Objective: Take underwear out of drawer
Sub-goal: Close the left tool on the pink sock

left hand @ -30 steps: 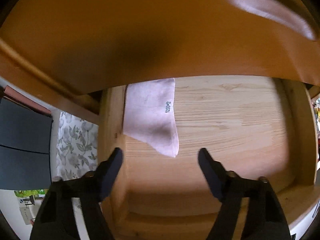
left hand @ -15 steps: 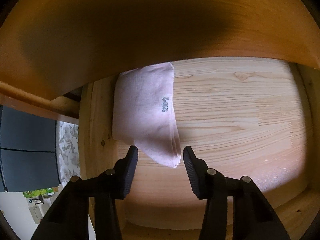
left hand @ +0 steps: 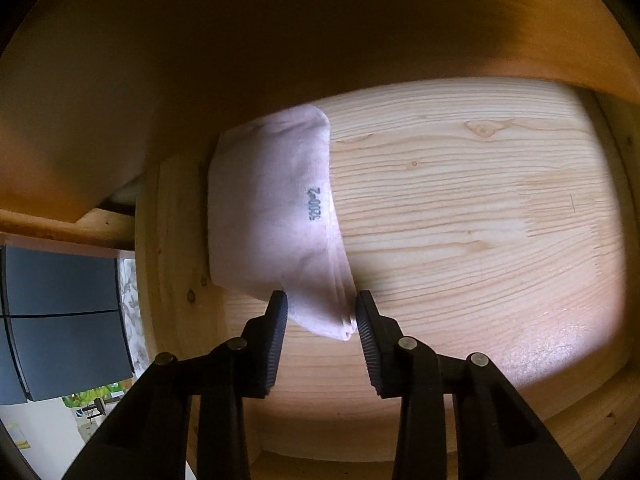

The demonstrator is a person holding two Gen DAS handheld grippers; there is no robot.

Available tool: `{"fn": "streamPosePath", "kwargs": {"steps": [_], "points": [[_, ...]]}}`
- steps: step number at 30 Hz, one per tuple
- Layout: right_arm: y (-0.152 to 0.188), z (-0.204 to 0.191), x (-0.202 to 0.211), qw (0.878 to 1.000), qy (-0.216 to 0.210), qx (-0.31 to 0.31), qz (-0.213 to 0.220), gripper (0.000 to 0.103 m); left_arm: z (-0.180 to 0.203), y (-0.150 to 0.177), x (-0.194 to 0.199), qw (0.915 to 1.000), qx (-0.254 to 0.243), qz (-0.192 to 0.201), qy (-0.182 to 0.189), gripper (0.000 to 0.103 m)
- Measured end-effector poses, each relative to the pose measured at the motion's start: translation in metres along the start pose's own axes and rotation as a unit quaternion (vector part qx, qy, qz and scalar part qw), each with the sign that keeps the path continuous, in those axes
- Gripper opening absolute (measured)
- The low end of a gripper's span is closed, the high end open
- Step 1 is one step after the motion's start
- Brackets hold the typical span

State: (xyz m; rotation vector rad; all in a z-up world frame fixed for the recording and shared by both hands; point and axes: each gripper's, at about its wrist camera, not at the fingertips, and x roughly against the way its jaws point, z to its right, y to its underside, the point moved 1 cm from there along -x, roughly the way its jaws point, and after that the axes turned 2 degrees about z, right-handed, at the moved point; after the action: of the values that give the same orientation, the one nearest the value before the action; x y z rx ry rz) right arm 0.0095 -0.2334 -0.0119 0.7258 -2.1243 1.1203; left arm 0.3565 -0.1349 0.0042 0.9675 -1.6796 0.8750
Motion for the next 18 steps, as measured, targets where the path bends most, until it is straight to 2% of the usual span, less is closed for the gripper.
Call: {"fn": "streamPosePath", "kwargs": {"steps": [5,8,14,18], "points": [[0.0000,0.0001,0.0000,1.000,0.000,0.000,0.000,0.103,-0.0019,-0.0040,0.0006,1.0000,-0.005,0.003,-0.002,0.037],[0.0002,0.0001,-0.0002,1.000,-0.001,0.000,0.000,0.103,-0.0047,-0.0049,0.0010,0.9999,0.002,0.004,0.012,0.034],[0.0005,0.0023,-0.0029,1.000,-0.007,-0.007,-0.003,0.103,-0.0088,-0.0059,0.0017,0.9999,0.002,0.009,0.008,0.025],[0.0001,0.0024,-0.0027,1.000,-0.007,-0.007,-0.003,0.103,-0.0072,-0.0040,0.0064,0.9998,0.007,0.018,0.003,0.014]]}}
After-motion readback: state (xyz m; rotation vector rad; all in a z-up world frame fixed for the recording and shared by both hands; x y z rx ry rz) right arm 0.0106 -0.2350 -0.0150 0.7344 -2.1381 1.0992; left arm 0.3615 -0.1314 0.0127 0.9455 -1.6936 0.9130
